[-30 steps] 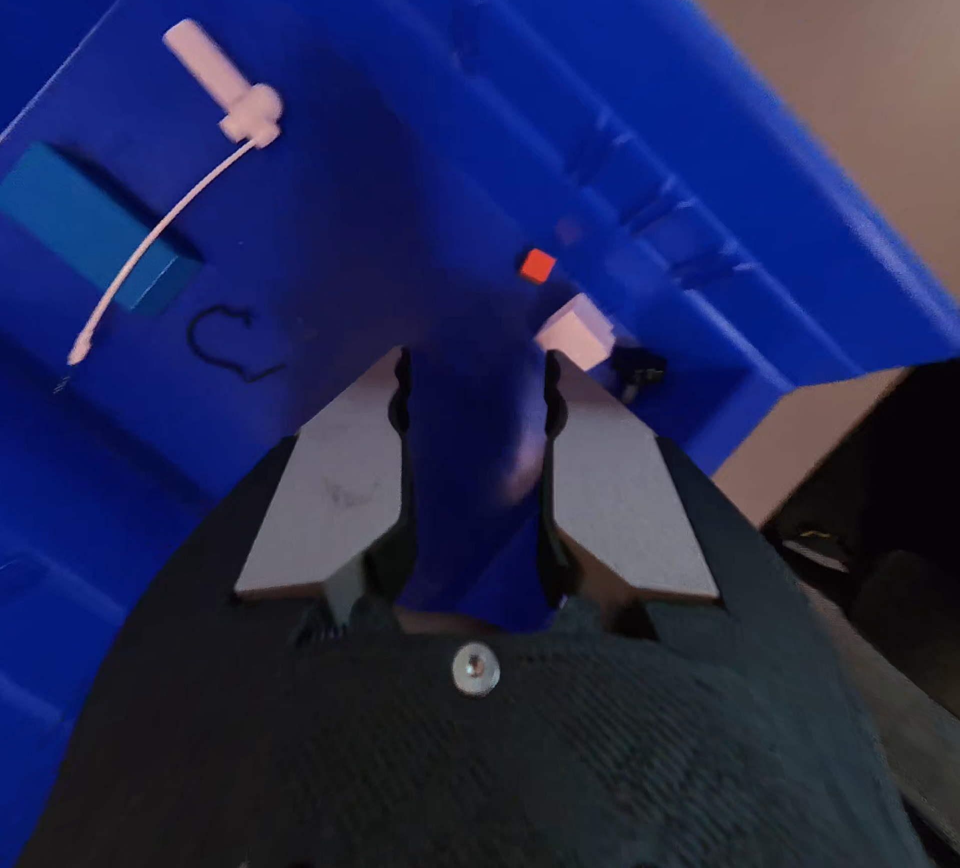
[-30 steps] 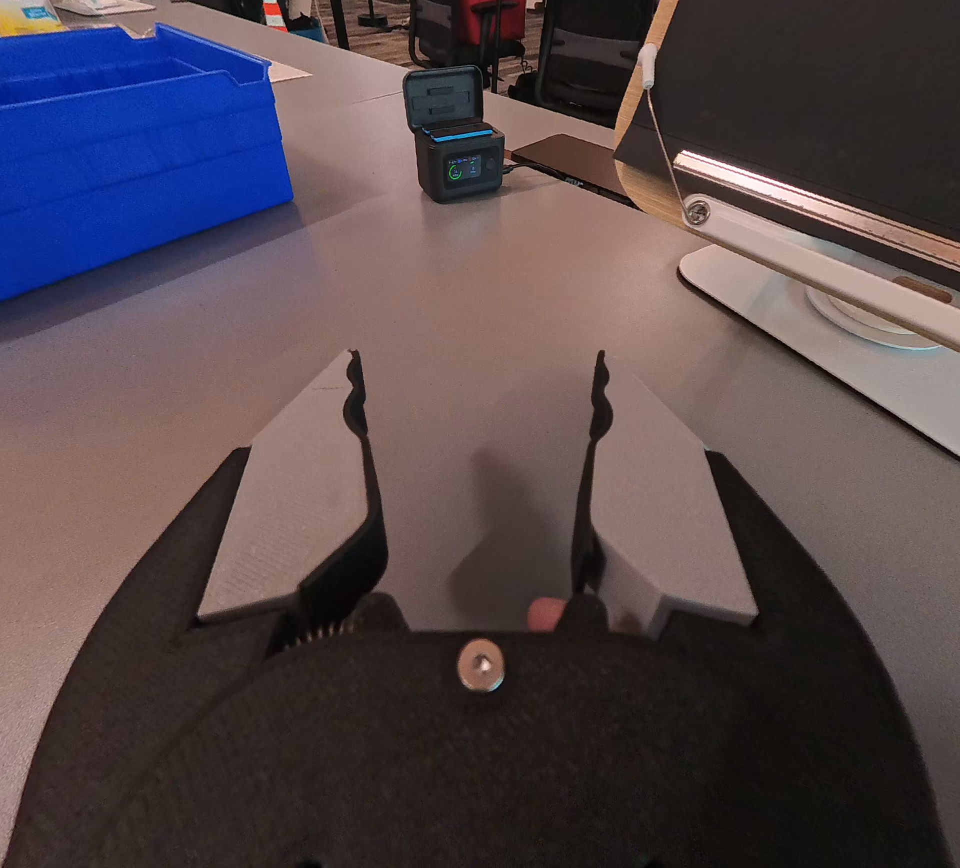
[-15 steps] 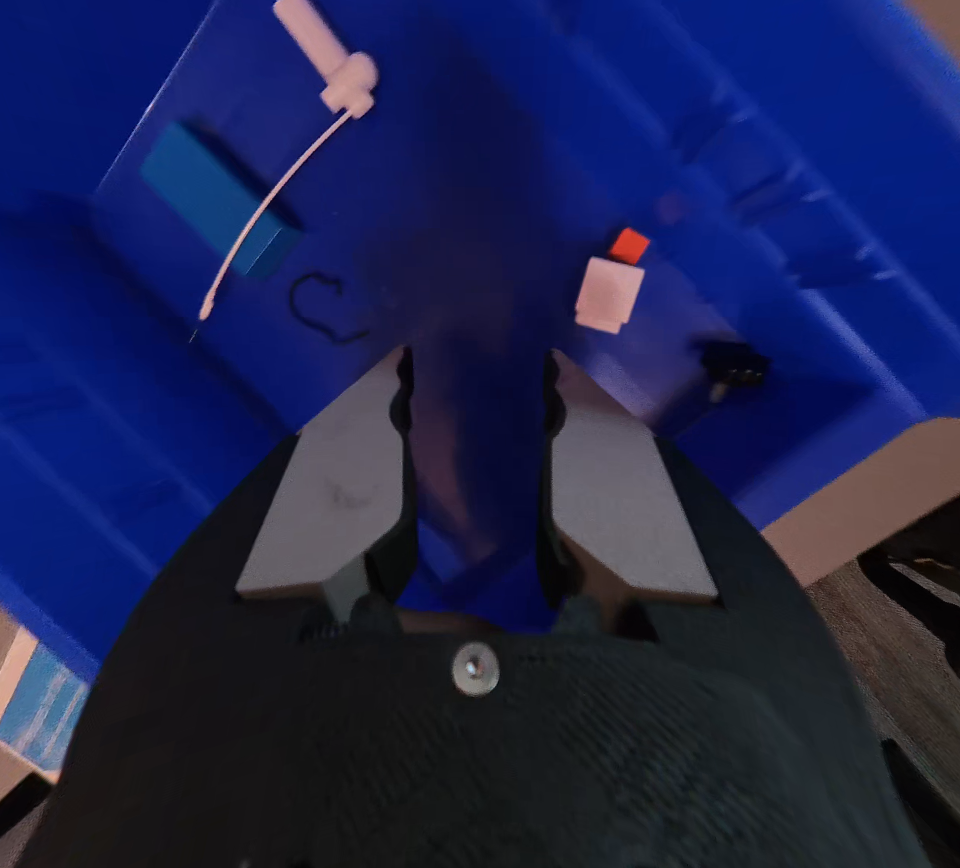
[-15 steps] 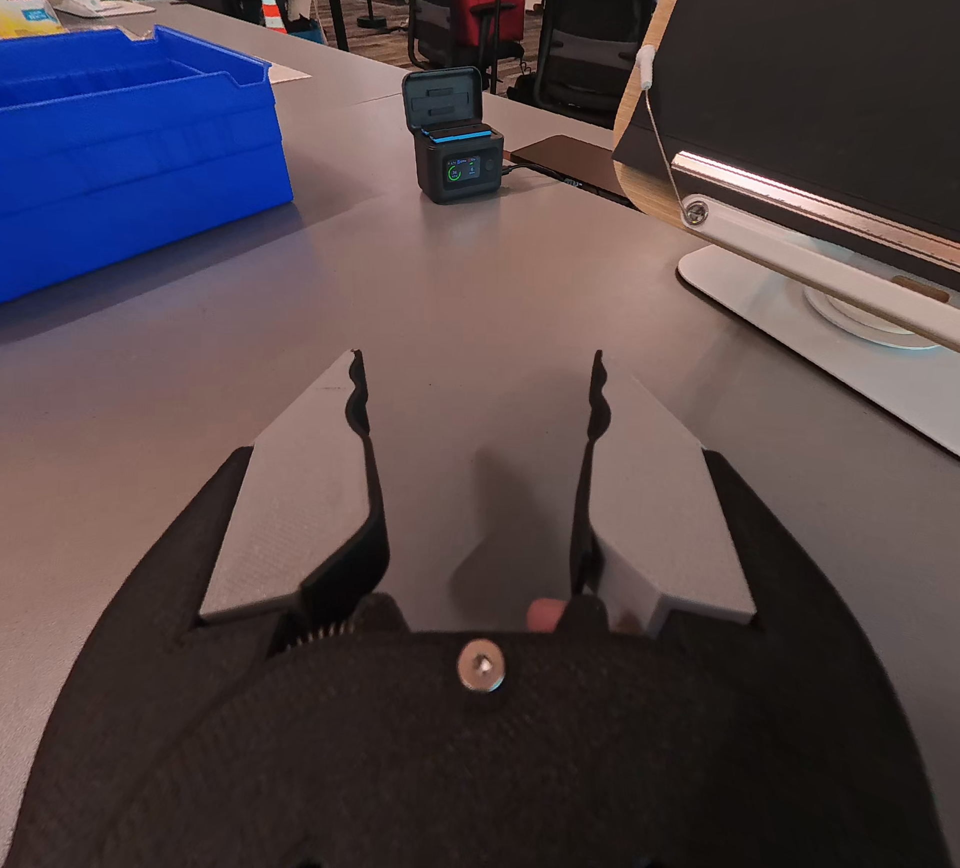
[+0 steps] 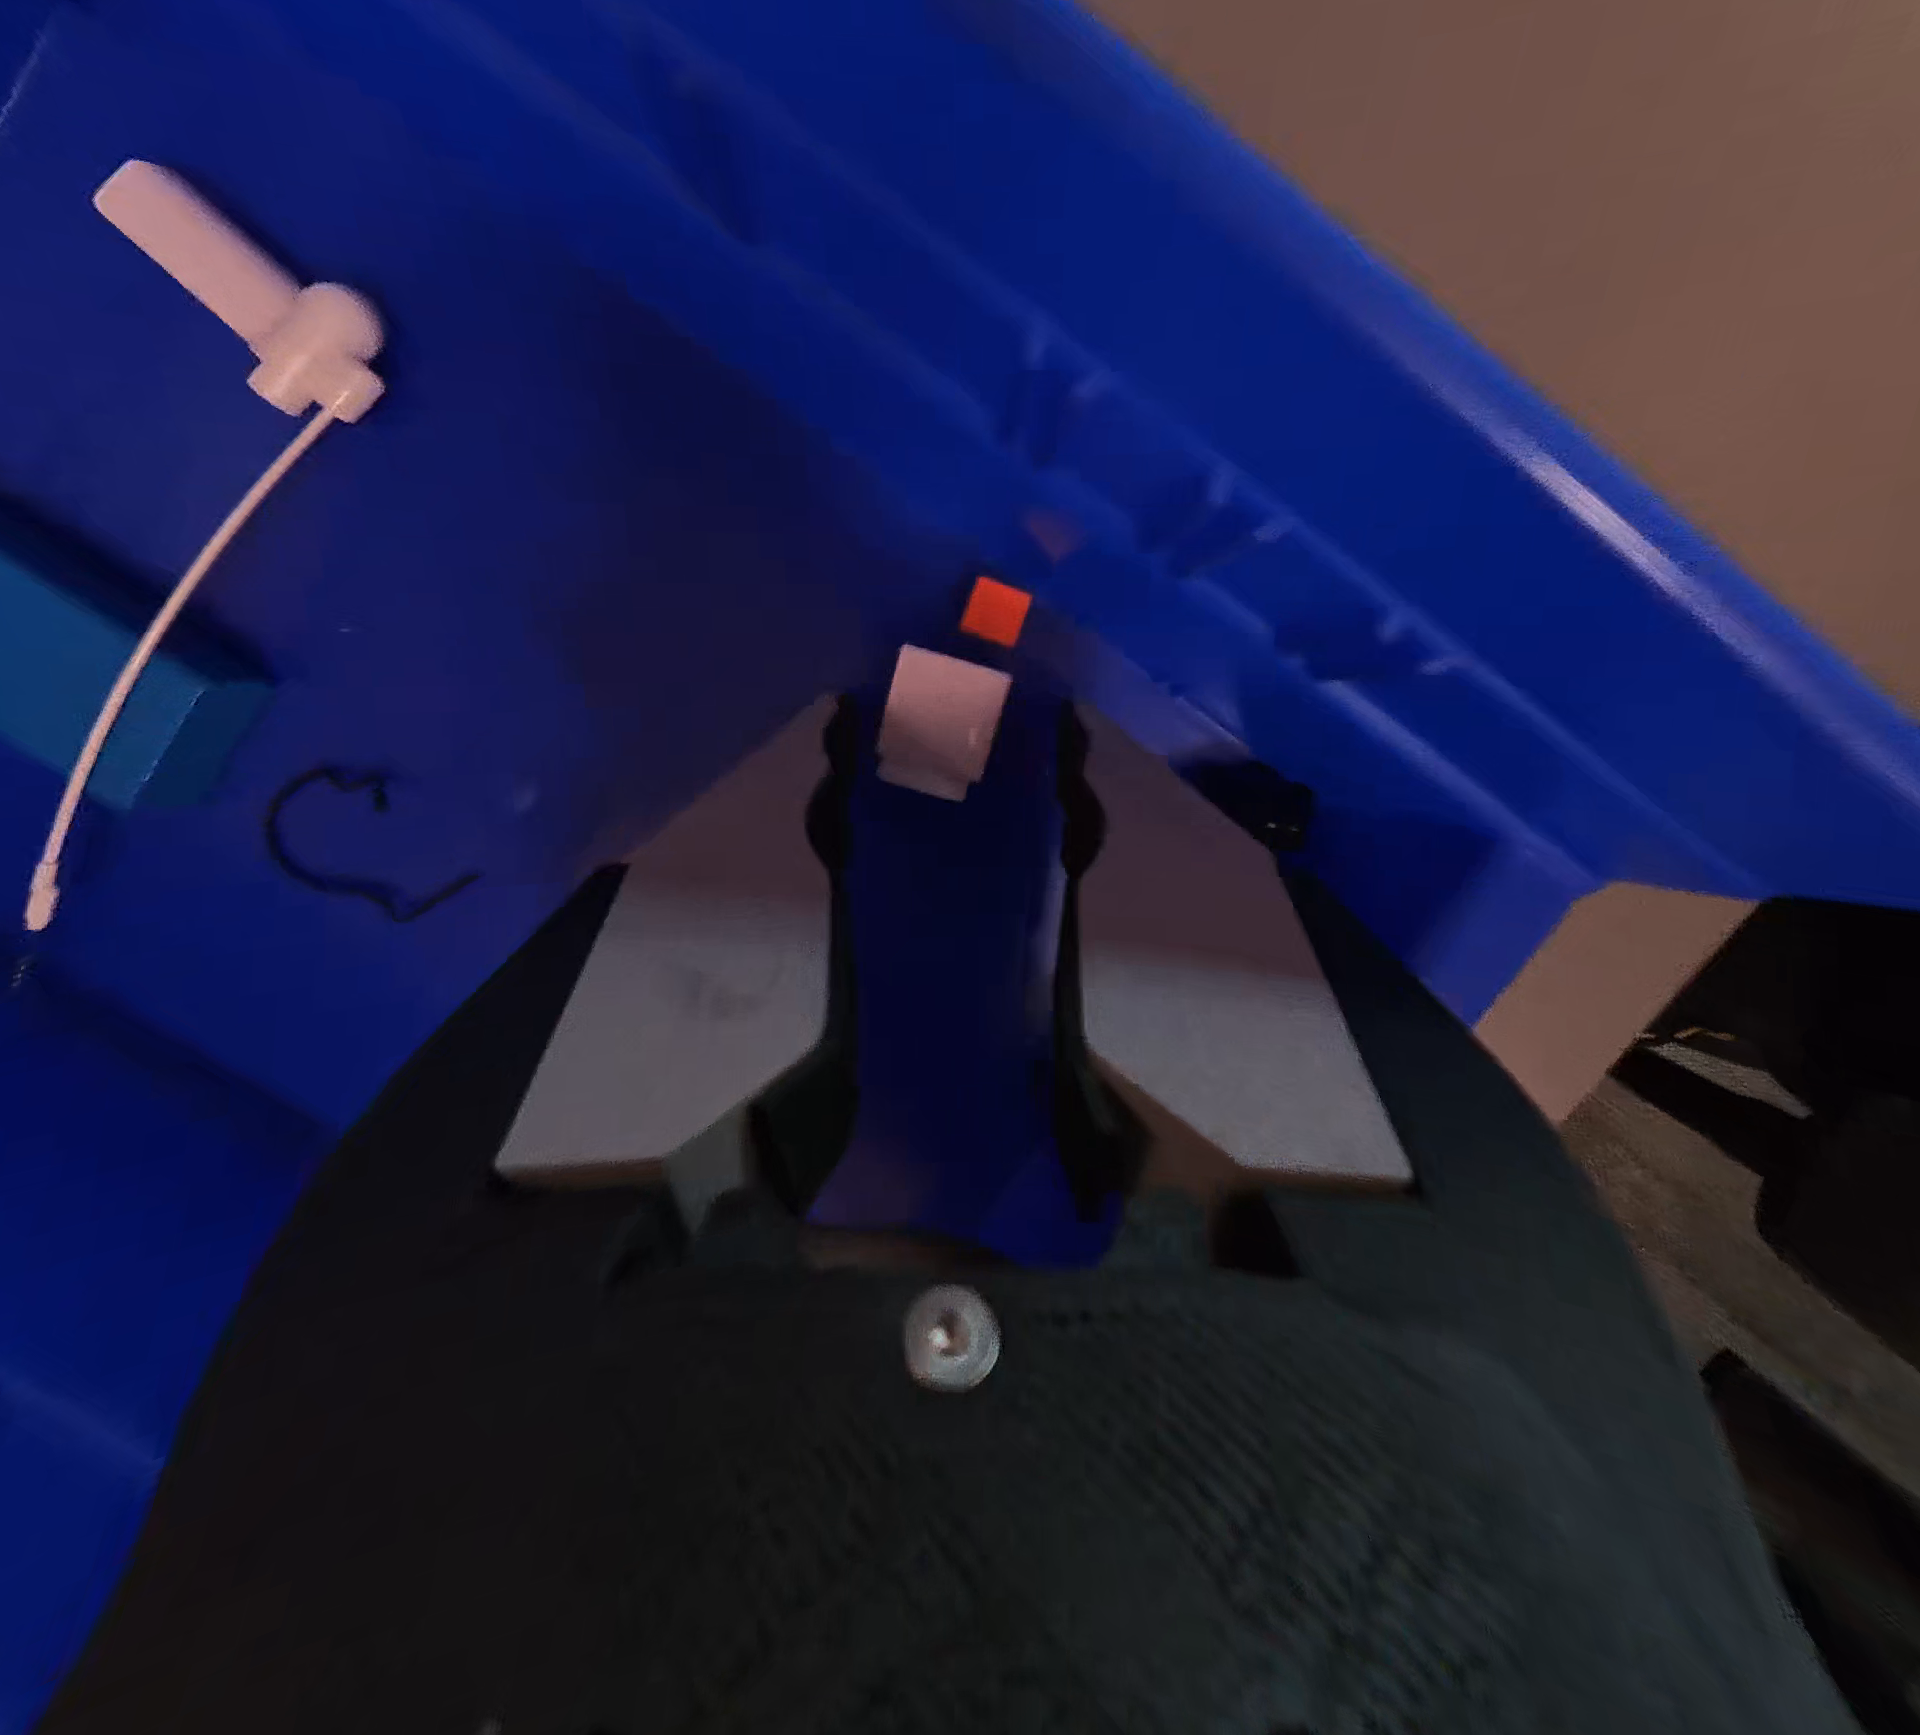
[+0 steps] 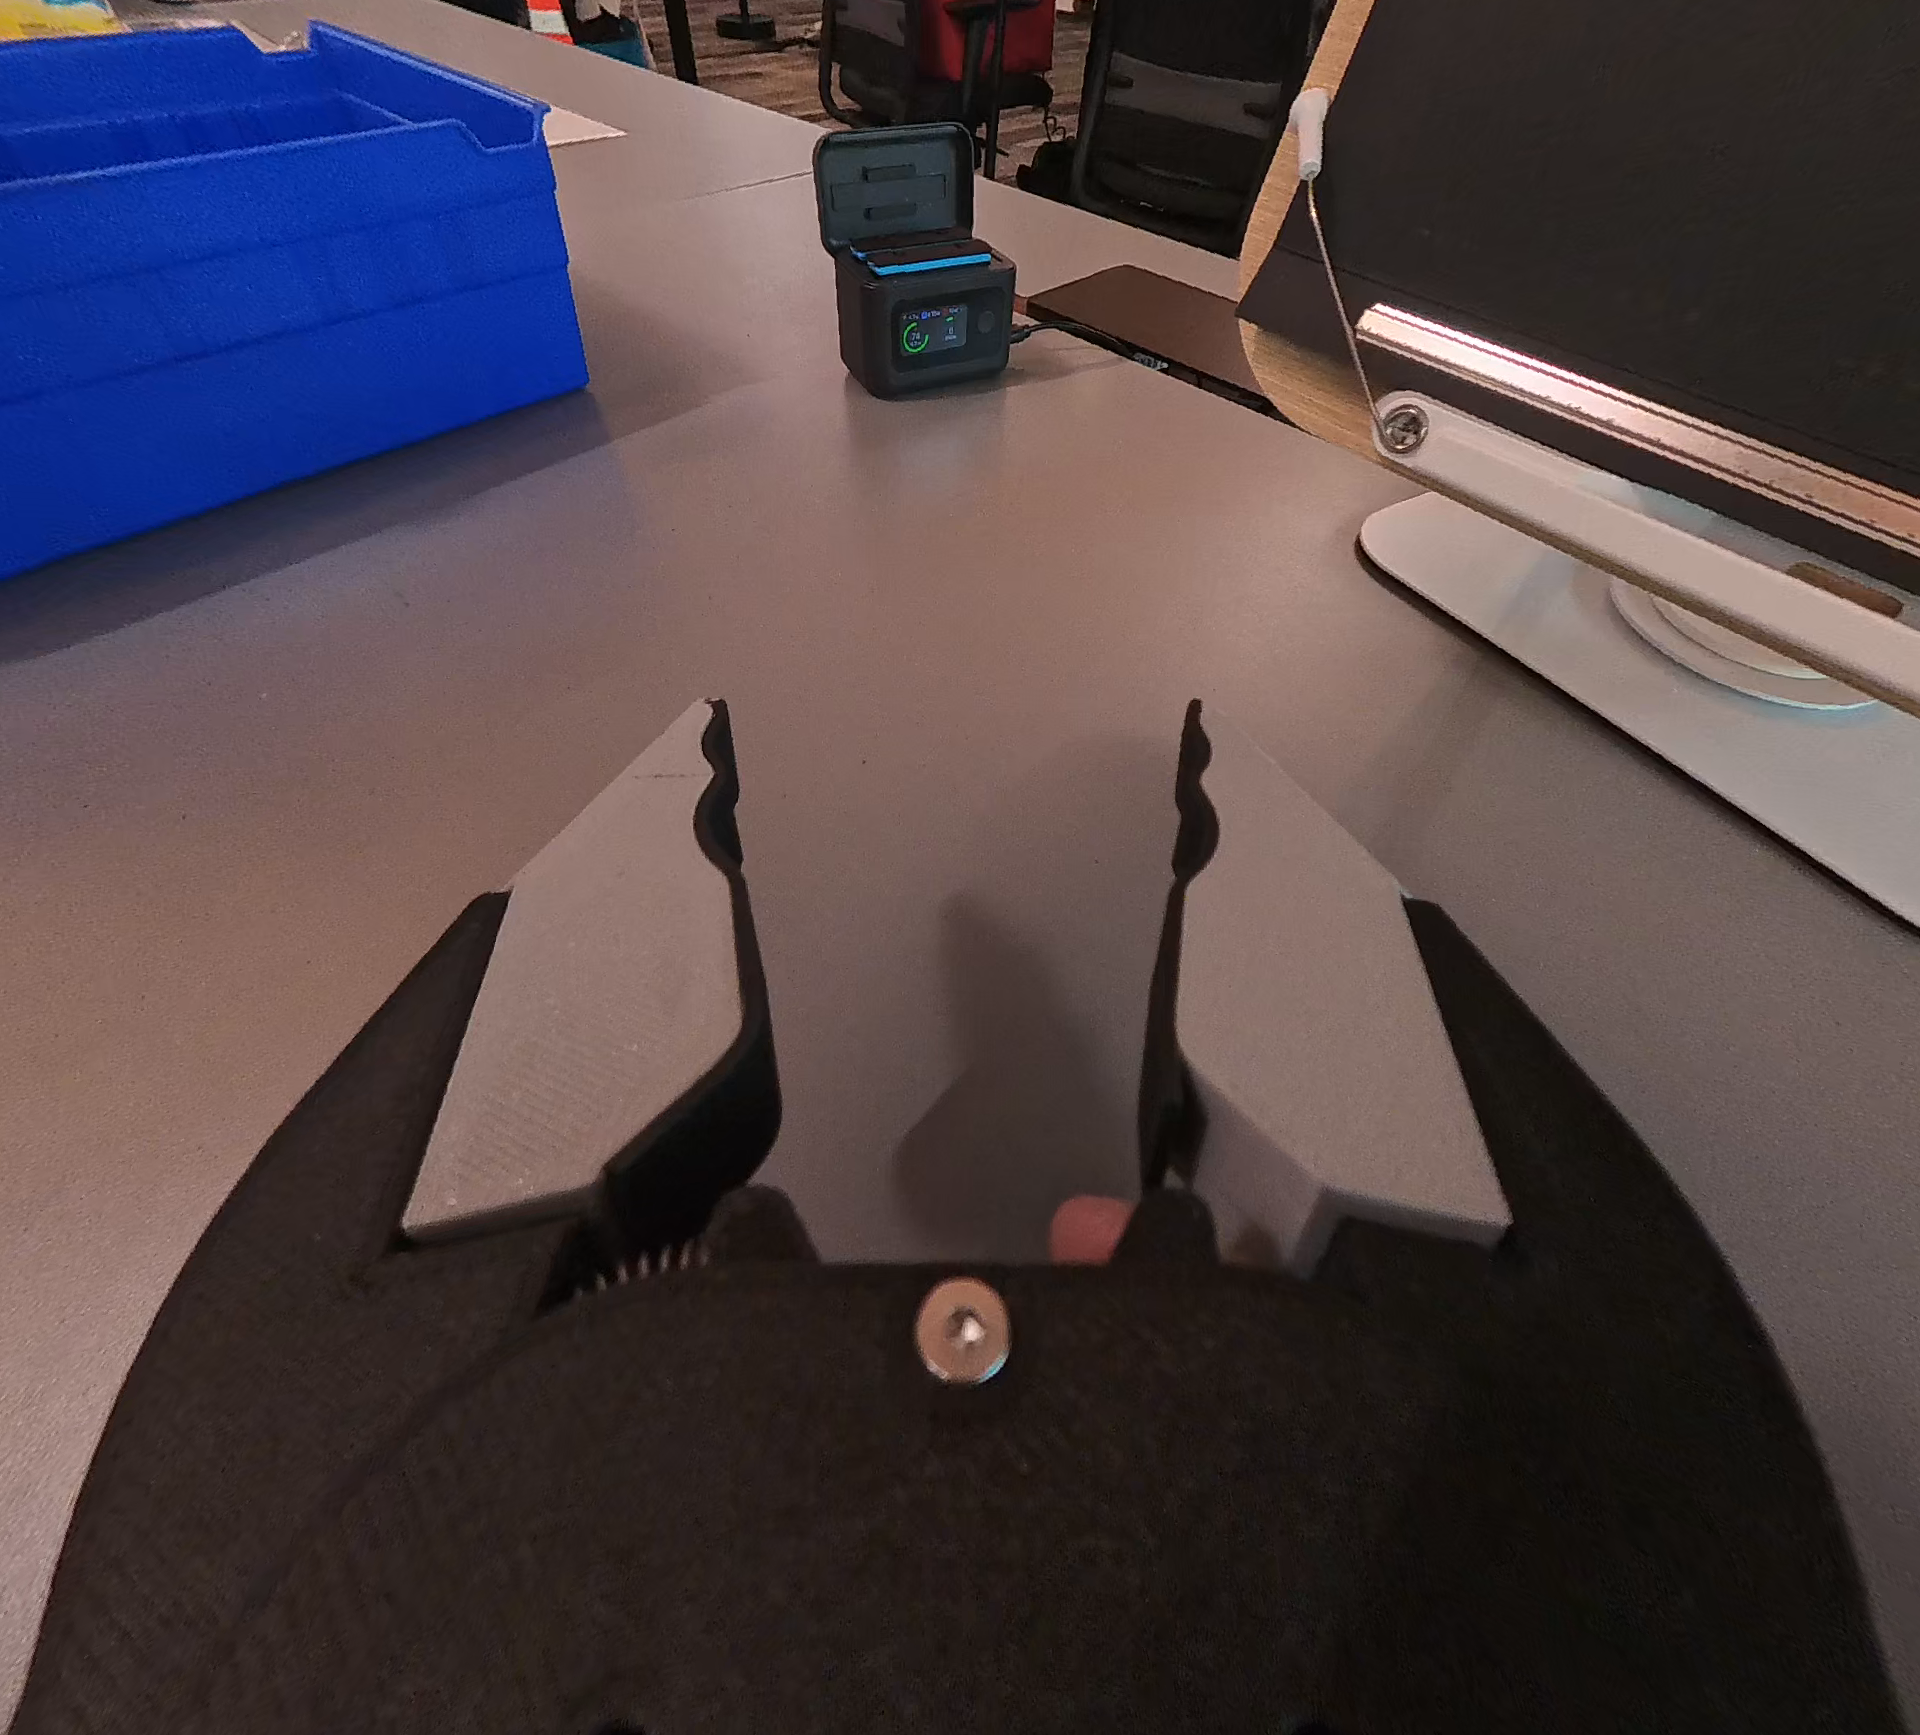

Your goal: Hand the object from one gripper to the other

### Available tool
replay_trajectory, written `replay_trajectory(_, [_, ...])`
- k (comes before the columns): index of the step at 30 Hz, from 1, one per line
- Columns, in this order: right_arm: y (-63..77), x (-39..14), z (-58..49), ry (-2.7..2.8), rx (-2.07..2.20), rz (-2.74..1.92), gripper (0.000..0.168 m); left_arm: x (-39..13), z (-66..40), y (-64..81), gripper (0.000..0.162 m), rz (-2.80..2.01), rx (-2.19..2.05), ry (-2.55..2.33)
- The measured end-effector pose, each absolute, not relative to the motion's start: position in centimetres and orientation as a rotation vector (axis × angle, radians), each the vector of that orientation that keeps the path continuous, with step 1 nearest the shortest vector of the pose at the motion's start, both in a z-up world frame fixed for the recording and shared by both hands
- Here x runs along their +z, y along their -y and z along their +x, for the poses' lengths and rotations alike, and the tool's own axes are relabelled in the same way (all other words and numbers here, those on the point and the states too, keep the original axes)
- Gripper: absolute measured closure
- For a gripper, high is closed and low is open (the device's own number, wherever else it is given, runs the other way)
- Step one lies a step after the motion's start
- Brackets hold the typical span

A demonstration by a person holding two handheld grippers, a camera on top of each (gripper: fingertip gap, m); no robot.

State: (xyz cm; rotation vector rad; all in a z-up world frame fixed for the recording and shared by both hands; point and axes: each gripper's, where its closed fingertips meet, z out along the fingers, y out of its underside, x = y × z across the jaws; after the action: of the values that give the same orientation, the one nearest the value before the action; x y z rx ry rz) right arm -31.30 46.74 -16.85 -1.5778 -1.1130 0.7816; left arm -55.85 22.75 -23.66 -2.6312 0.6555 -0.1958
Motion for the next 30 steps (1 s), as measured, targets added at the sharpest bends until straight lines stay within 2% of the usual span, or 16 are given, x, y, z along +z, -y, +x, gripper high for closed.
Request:
replay_trajectory(2, [-46.7, -16.9, -31.3, 1.116, 0.784, -1.576, 0.087, -23.8, -56.7, -22.9, 0.141, -2.642, -0.116, -0.65])
replay_trajectory(6, [-46.4, -16.9, -31.4, 1.135, 0.785, -1.572, 0.088, -22.2, -59.3, -23.7, 0.141, -2.6, 0.106, -0.589])
replay_trajectory(8, [-46.1, -17.0, -31.5, 1.145, 0.795, -1.575, 0.089, -19.5, -61.1, -24.6, 0.141, -2.506, 0.27, -0.523])
replay_trajectory(12, [-45.2, -16.7, -31.9, 1.141, 0.9, -1.594, 0.092, -10.4, -61.2, -26.7, 0.142, -2.169, 0.559, -0.427])
replay_trajectory(14, [-44.8, -16.1, -31.9, 1.132, 0.957, -1.583, 0.092, -6.4, -58.0, -27.8, 0.142, -2.002, 0.589, -0.453])
replay_trajectory(17, [-43.8, -14.8, -31.9, 1.134, 1.047, -1.536, 0.096, -3.9, -51.2, -30.0, 0.142, -1.853, 0.543, -0.539])
replay_trajectory(20, [-42.5, -13.3, -31.9, 1.129, 1.206, -1.477, 0.099, -5.4, -43.6, -33.1, 0.142, -1.781, 0.399, -0.629])
replay_trajectory(24, [-41.4, -12.3, -31.2, 1.159, 1.432, -1.431, 0.105, -10.1, -37.7, -38.6, 0.142, -1.751, 0.353, -0.669])
replay_trajectory(26, [-42.3, -13.0, -30.6, 1.191, 1.398, -1.443, 0.117, -12.0, -36.4, -41.3, 0.142, -1.728, 0.341, -0.64])
replay_trajectory(30, [-45.7, -15.5, -29.3, 1.205, 1.207, -1.521, 0.111, -14.3, -35.3, -46.0, 0.142, -1.683, 0.389, -0.596])
